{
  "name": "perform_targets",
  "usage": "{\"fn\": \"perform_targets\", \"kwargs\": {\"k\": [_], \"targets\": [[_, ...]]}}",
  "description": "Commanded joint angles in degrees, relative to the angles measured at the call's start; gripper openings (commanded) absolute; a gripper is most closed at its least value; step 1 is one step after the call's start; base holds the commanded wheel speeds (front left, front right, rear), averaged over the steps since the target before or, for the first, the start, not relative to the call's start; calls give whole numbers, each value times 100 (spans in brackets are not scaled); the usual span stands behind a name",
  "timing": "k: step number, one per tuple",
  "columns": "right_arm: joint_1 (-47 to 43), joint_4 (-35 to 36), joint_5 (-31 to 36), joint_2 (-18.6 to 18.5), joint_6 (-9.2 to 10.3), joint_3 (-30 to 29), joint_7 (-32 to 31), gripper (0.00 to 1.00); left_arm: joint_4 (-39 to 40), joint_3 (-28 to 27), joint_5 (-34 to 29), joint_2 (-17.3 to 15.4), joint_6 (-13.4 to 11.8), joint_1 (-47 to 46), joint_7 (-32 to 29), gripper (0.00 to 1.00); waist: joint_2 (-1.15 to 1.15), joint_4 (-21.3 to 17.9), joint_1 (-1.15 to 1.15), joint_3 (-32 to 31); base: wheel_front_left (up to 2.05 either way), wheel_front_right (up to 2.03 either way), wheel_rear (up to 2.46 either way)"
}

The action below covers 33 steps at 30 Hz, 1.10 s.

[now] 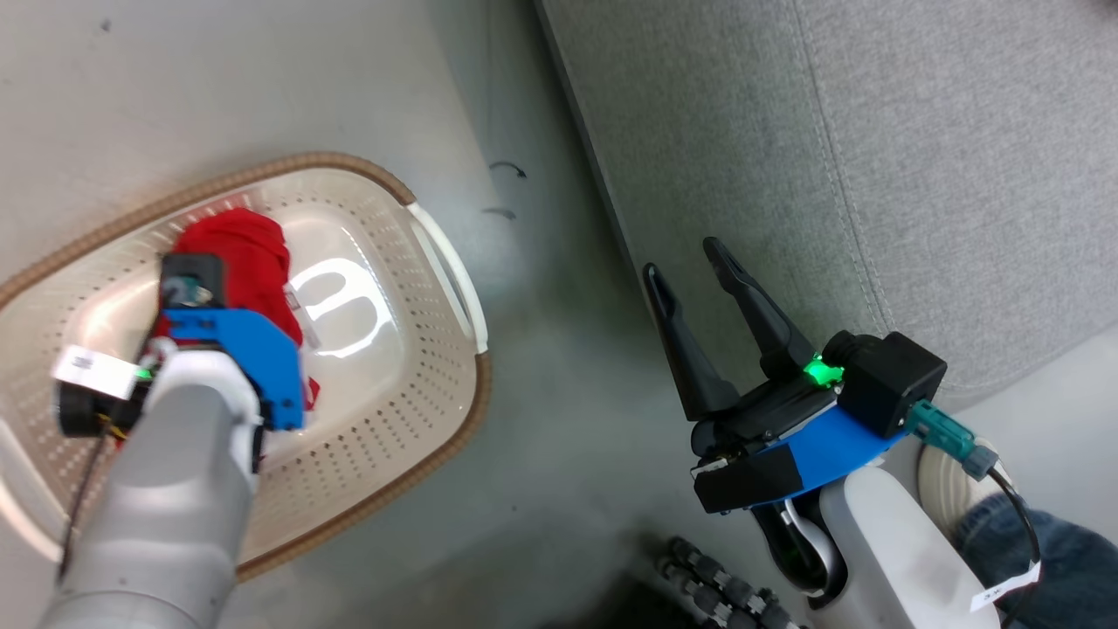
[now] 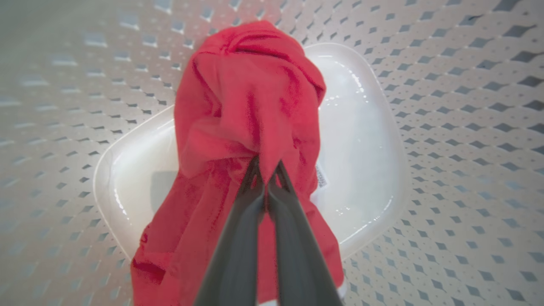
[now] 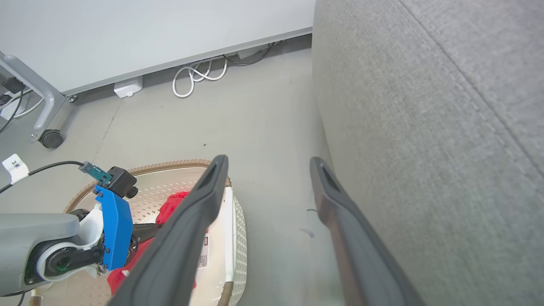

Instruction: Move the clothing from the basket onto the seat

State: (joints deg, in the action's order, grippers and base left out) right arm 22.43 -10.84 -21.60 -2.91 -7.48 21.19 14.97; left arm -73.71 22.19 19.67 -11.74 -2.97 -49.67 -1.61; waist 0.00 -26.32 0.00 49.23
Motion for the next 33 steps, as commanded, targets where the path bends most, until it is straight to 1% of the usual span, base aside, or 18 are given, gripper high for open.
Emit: {"fn": "perform_targets", "kwargs": {"k": [1,6,12,15,18,21,24,29,33], "targets": [[82,-33,63,3,-3,-37,30,100,-6,19,31,67,44,101,23,0,0,259,0,-345,0,0,0],[6,-234,330,-1,-3,-157,29,100,-10,105,95,448,264,416,153,0,0,688,0,-1040,0,0,0],[-162,-444,570,-4,-3,-241,21,100,-14,223,165,729,550,781,432,0,0,1147,0,-1814,0,0,0],[-278,-522,679,-5,-3,-303,-56,100,8,326,191,838,624,919,548,0,0,1356,0,-2197,0,0,0],[-435,-538,778,-6,-3,-409,-154,100,110,460,210,875,672,1033,587,0,0,1573,0,-2567,0,0,0],[-597,-505,864,-5,-3,-497,-272,100,512,733,393,890,790,1231,565,0,0,1748,0,-2907,0,0,0],[-748,-430,905,-4,-3,-525,-402,100,963,1024,618,884,793,1390,560,0,0,1889,0,-3177,0,0,0],[-935,-276,946,-5,-3,-503,-588,100,1570,1460,962,884,656,1534,638,0,0,2073,0,-3526,0,0,0],[-1094,-189,957,-5,-3,-501,-713,100,1902,1737,1171,884,554,1514,718,0,0,2198,0,-3757,0,0,0]]}}
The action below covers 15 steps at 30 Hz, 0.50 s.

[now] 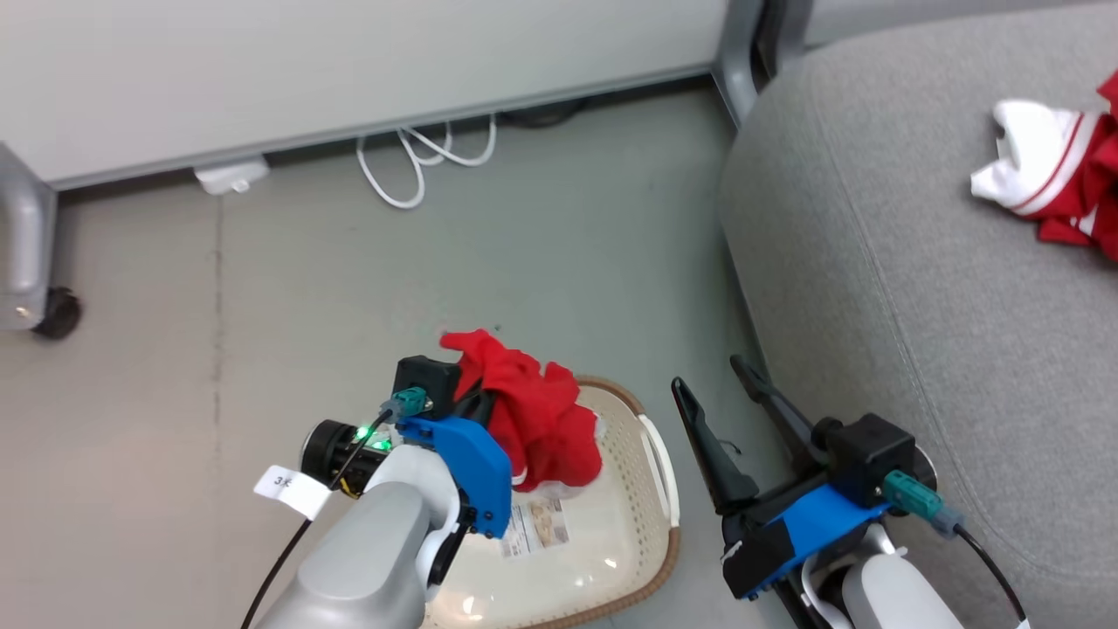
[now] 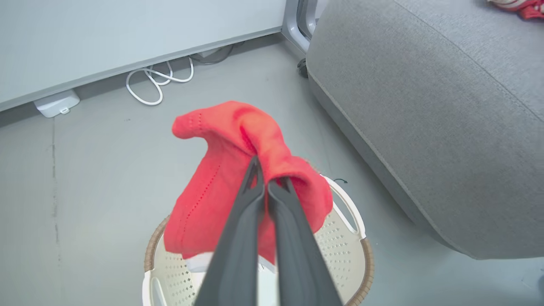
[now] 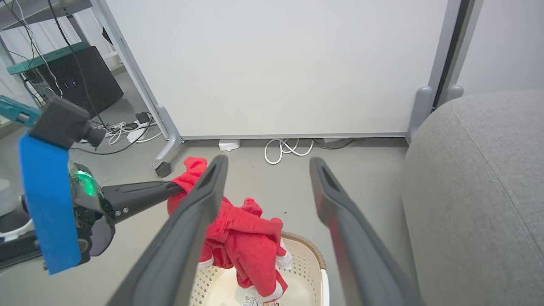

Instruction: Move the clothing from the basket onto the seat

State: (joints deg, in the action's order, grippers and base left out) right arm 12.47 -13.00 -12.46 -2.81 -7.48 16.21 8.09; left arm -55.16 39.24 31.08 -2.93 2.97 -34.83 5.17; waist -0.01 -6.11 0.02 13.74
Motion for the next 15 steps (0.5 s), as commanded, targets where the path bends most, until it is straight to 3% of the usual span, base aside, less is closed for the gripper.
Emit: {"fn": "perform_targets", "kwargs": {"k": [1,15], "targets": [[-127,47,47,-15,-3,-3,-44,100,115,89,78,2,-51,1,66,0,1,202,-2,-260,0,0,0],[-492,238,118,-15,-3,0,-370,100,892,665,460,1,-191,-634,405,0,1,537,-2,-823,0,0,0]]}}
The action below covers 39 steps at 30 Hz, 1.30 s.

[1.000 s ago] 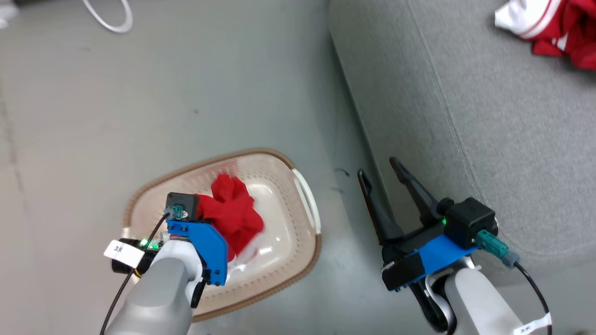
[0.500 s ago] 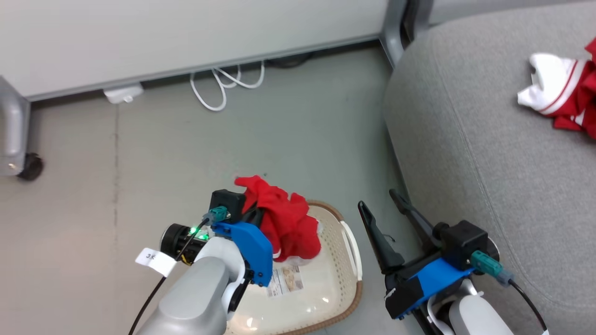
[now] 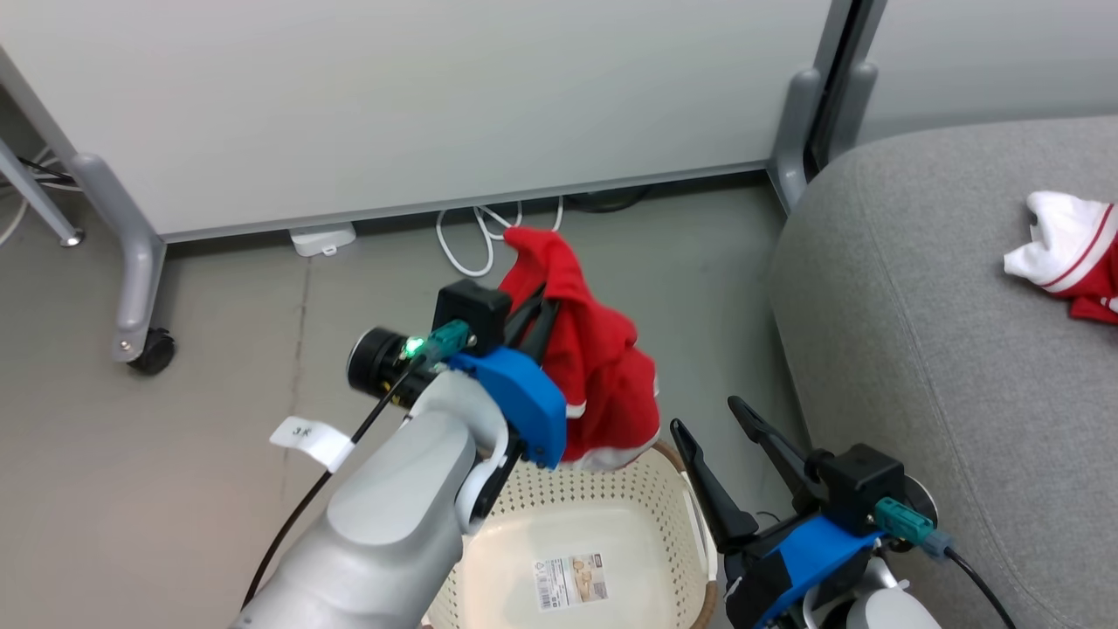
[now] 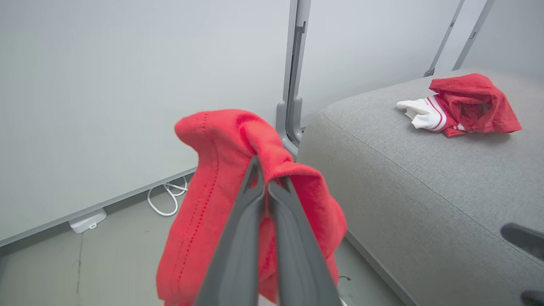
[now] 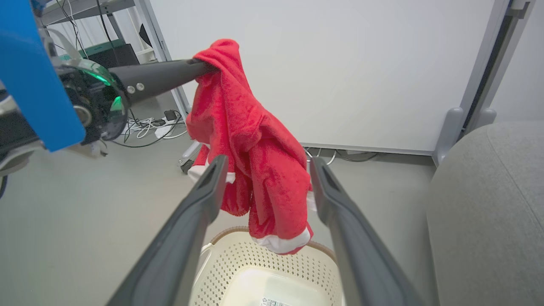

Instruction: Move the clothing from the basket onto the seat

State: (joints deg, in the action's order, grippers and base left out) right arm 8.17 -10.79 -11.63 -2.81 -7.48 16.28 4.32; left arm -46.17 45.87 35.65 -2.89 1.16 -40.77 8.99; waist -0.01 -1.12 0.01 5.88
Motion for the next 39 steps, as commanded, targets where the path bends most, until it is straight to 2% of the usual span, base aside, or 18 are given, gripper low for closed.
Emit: {"fn": "perform_targets", "kwargs": {"k": [1,15,24,31,39], "targets": [[-79,31,33,-15,-3,0,-12,100,52,31,29,-1,-20,-100,35,0,1,54,-1,-61,0,0,0],[-175,182,84,-15,-3,-70,-169,100,622,403,374,-1,-231,-692,225,0,1,215,-1,-177,0,0,0],[222,132,268,-42,-3,-307,-325,100,853,671,588,-2,-278,-768,279,0,1,243,-1,-93,0,0,0],[906,-411,430,-145,-3,-441,-586,100,1021,872,731,-3,-324,-882,315,0,1,288,-1,-24,0,0,0],[1679,-1516,488,-152,-3,-368,-585,100,1123,1104,879,-2,-360,-961,367,0,1,342,-1,3,0,0,0]]}}
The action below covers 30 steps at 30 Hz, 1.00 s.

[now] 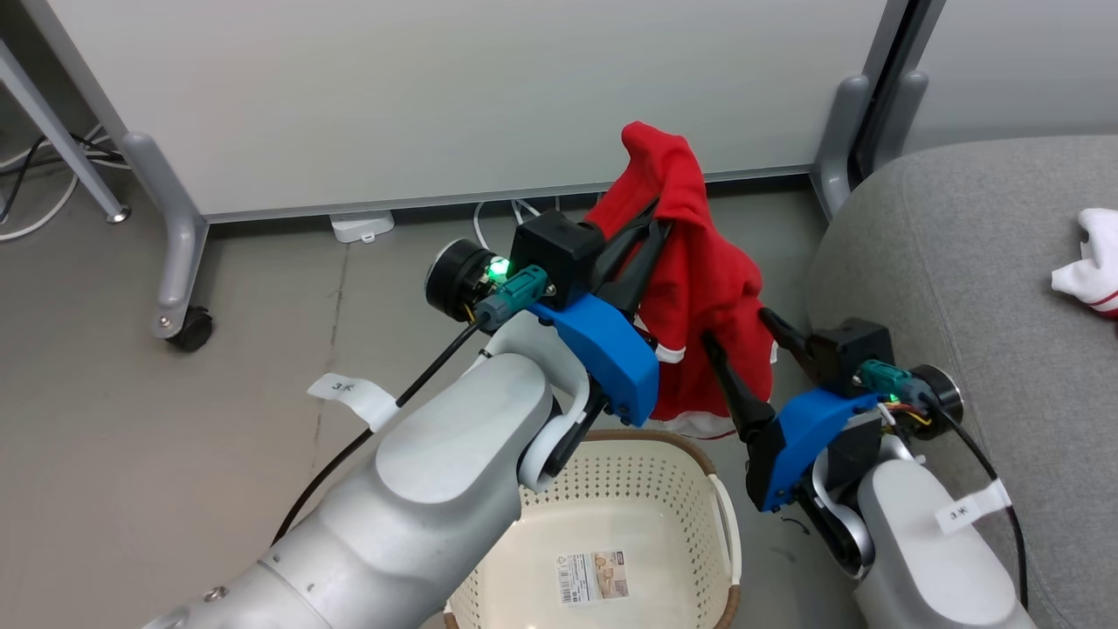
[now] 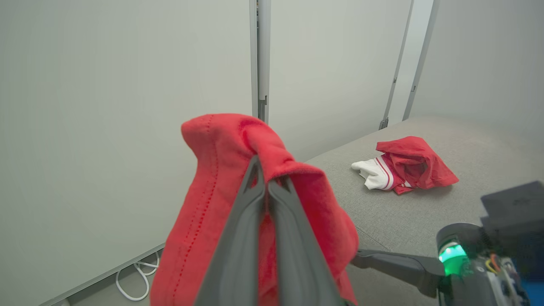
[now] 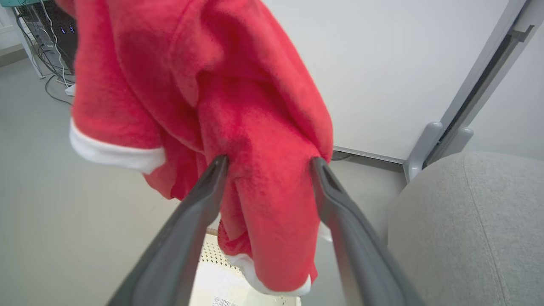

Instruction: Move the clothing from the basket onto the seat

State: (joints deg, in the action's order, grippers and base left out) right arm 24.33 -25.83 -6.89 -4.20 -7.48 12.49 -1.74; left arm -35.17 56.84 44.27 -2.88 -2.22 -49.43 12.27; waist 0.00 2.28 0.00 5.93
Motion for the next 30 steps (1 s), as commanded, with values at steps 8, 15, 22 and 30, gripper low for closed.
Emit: {"fn": "perform_targets", "kwargs": {"k": [8,15,22,30], "targets": [[687,-1182,-153,75,-3,275,254,100,173,247,156,-1,-67,-158,68,0,0,21,0,-19,0,0,0],[1043,-1887,-537,115,-3,724,463,0,284,428,258,-3,-116,-204,107,0,0,3,0,-52,0,0,0],[1228,-2262,-769,123,-3,936,757,0,217,527,317,-3,-176,-249,125,0,0,-7,0,-72,0,0,0],[1328,-2542,-902,126,-3,1089,939,0,123,571,382,-2,-184,-271,154,0,0,-12,0,-108,0,0,0]]}}
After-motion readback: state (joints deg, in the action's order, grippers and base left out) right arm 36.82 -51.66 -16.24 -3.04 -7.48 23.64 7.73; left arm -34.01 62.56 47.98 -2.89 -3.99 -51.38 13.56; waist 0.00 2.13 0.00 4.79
